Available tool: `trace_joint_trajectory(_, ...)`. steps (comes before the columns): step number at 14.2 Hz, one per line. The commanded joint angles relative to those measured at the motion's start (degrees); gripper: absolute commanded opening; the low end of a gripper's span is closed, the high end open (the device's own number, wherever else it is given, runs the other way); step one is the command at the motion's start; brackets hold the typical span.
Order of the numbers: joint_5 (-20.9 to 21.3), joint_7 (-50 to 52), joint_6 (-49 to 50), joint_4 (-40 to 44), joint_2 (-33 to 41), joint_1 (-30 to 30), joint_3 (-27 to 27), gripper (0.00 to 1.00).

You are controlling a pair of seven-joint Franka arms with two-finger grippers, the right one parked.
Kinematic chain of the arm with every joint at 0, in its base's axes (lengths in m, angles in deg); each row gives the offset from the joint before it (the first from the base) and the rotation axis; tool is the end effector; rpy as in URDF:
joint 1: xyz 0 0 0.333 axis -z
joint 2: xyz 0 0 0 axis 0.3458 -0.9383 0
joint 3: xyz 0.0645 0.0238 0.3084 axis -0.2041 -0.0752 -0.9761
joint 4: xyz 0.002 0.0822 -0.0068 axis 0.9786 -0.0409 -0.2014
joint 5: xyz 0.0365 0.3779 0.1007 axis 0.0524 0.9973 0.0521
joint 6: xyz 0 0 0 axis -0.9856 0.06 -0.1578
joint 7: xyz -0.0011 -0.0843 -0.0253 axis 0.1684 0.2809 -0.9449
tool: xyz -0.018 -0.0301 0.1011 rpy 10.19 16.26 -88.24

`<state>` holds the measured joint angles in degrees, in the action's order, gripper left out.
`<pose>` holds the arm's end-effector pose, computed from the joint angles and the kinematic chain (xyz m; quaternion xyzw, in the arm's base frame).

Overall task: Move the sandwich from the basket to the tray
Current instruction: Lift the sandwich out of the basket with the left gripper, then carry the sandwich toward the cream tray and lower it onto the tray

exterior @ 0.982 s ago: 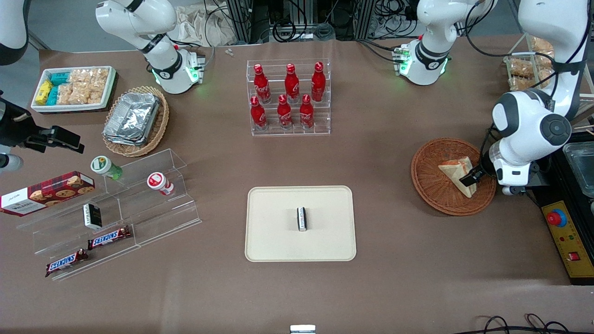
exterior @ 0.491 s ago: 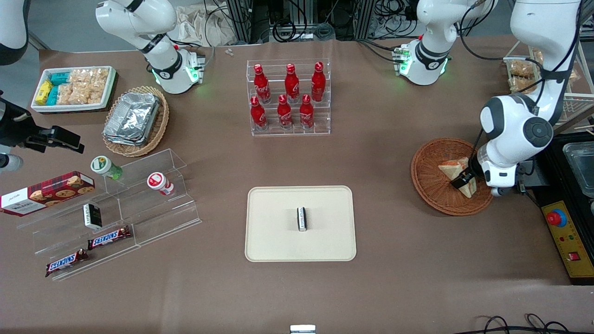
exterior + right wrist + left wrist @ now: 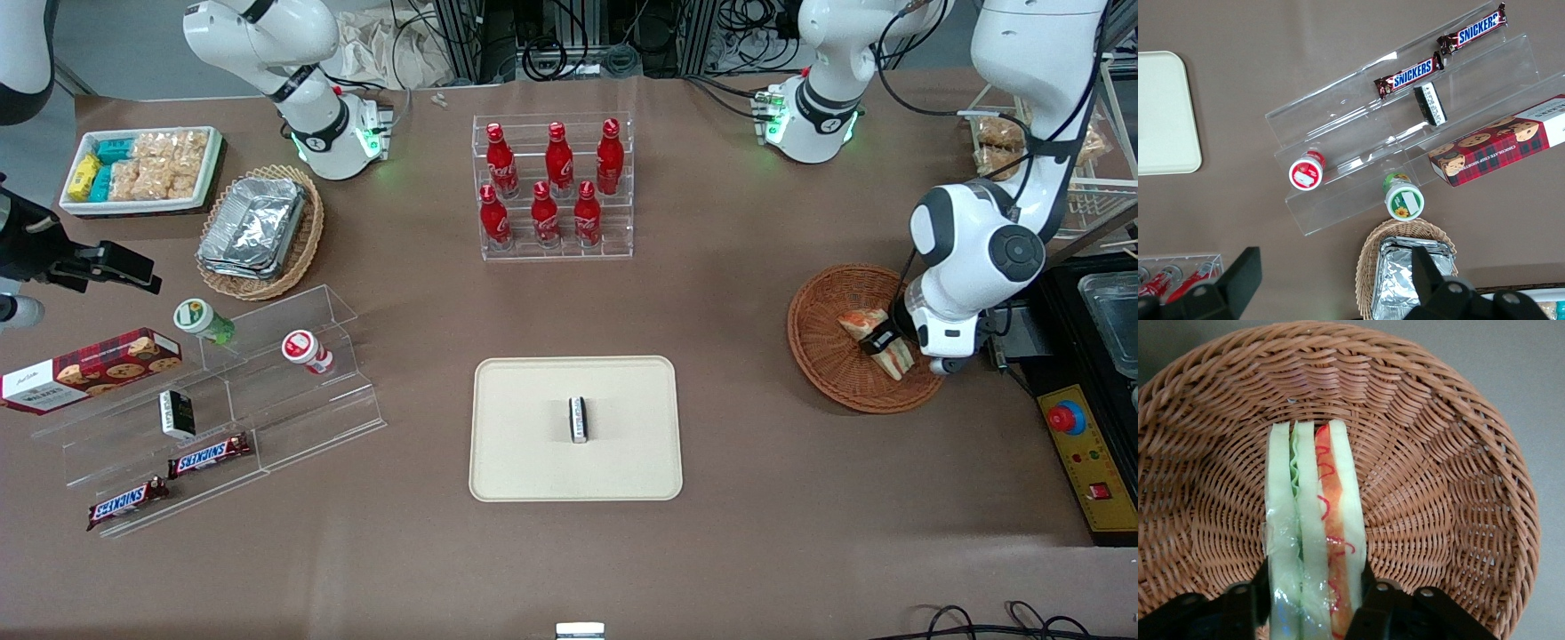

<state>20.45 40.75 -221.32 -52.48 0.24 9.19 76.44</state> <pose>0.5111 0.0209 0.2387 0.9359 0.3516 -0.0189 0.0121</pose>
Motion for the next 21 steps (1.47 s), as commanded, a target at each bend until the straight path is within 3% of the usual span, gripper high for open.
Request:
trace_joint_trajectory(1,-0.42,0.71,-0.01,-0.37,1.42,0.50,0.04,0.00)
trace_joint_trajectory(4,0.63,0.10,9.44,3.39,5.01,0.58,0.12,0.00)
trace_joint_trajectory(8,0.99,-3.86,34.22,24.10,4.68,0.67,2.93,0.00)
trace_joint_trajectory(10,2.12,-6.05,40.31,33.25,2.75,1.02,6.08,0.00)
trace_joint_trajectory(14,2.75,-9.31,45.43,52.85,-7.60,3.91,11.98,0.00)
trace_joint_trajectory(19,3.27,-8.87,43.51,67.54,-24.30,15.51,12.26,0.00)
trace_joint_trajectory(21,7.90,-8.00,40.71,69.77,-29.85,19.46,12.17,0.00)
